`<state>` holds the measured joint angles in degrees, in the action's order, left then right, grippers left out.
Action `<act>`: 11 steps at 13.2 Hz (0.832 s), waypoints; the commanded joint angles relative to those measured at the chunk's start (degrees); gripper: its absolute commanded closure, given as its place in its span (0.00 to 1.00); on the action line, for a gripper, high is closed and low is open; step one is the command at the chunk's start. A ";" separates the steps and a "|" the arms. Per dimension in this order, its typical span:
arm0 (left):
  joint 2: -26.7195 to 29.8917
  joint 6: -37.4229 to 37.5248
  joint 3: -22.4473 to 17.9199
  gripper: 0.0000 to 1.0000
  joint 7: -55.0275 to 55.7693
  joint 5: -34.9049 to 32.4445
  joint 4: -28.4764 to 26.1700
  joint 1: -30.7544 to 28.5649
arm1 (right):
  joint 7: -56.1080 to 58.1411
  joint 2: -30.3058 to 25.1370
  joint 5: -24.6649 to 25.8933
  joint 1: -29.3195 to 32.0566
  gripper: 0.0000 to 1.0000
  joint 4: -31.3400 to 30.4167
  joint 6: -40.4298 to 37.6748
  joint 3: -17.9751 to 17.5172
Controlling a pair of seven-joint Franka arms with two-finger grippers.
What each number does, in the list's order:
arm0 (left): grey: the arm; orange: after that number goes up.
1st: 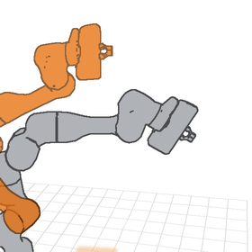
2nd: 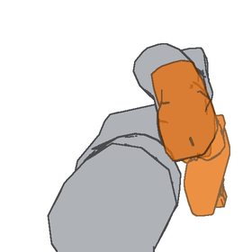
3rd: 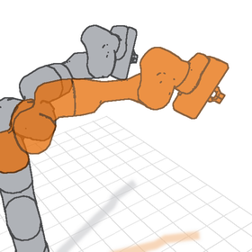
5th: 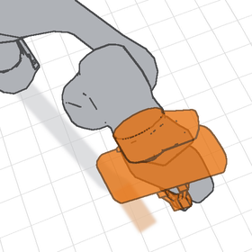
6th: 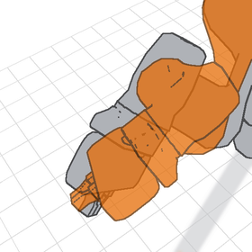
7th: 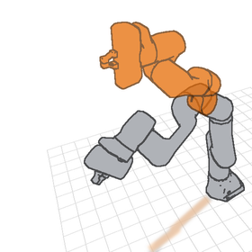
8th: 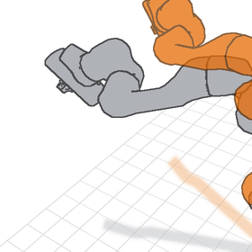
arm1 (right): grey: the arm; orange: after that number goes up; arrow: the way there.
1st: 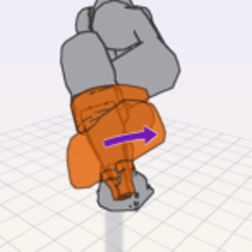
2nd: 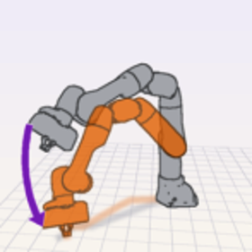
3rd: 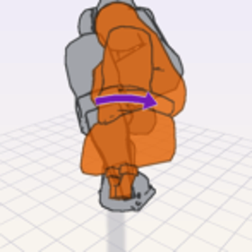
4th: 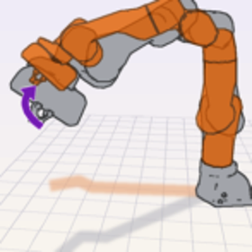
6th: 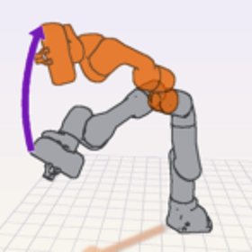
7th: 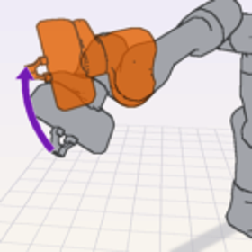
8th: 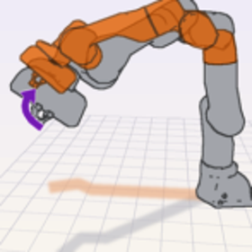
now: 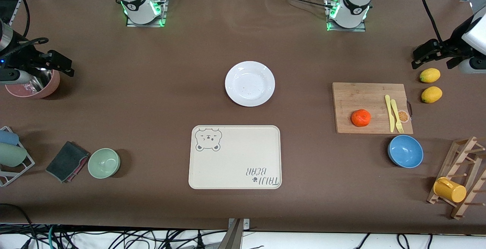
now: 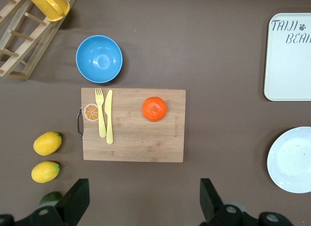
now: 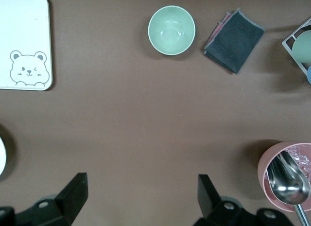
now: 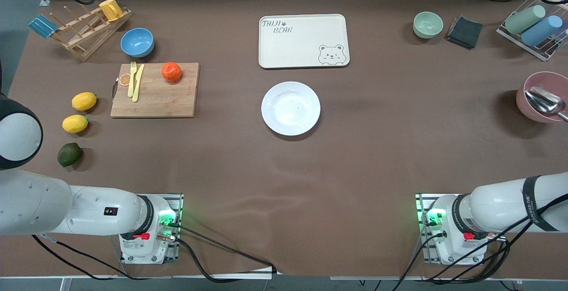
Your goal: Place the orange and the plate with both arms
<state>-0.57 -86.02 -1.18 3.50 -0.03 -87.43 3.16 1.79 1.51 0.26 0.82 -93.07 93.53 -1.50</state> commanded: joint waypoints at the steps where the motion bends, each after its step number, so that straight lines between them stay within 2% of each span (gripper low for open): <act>1: -0.57 1.30 0.39 0.00 0.63 -1.46 1.73 0.18 | 0.06 -0.81 0.62 0.32 0.00 0.35 -0.98 -0.69; 4: -0.57 1.30 0.57 0.00 5.80 -1.64 1.73 0.18 | 0.15 -0.81 0.62 0.32 0.00 0.35 -0.98 -0.79; 11: -0.66 1.65 0.04 0.00 5.81 -1.55 1.73 0.09 | 0.15 -0.81 0.53 0.32 0.00 0.35 -0.98 -0.79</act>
<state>-0.57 -85.72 -1.25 8.68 -0.03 -87.42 3.15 1.79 1.44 0.26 0.82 -93.07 93.52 -1.80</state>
